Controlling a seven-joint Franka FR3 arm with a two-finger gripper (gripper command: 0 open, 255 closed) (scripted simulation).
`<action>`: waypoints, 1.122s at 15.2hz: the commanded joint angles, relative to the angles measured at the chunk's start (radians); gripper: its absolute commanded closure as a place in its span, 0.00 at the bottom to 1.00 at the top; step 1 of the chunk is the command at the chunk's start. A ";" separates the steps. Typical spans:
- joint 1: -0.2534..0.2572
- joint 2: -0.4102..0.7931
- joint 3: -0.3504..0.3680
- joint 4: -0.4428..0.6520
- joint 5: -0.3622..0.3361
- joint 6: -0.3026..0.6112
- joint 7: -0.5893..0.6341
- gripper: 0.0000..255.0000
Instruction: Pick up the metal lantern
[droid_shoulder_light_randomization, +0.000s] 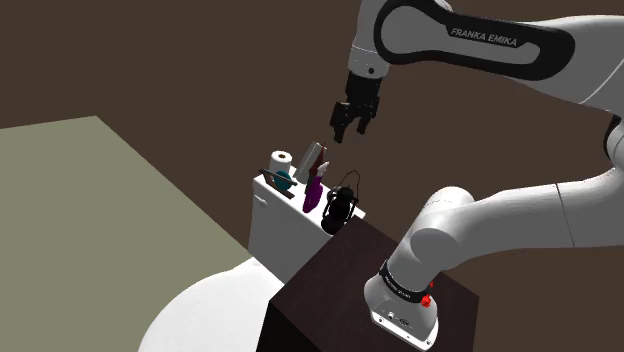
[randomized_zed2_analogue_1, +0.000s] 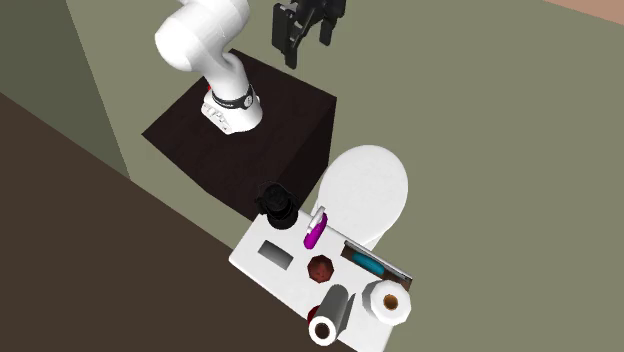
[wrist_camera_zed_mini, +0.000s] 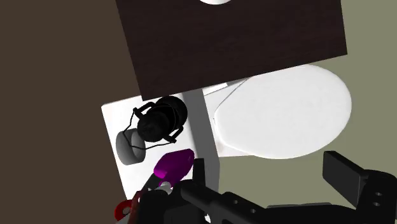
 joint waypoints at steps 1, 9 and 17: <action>0.000 0.000 0.000 0.000 0.000 0.000 0.000 0.00; -0.096 0.014 0.018 -0.244 -0.104 0.270 0.142 0.00; -0.241 0.140 0.034 -0.412 -0.257 0.574 0.325 0.00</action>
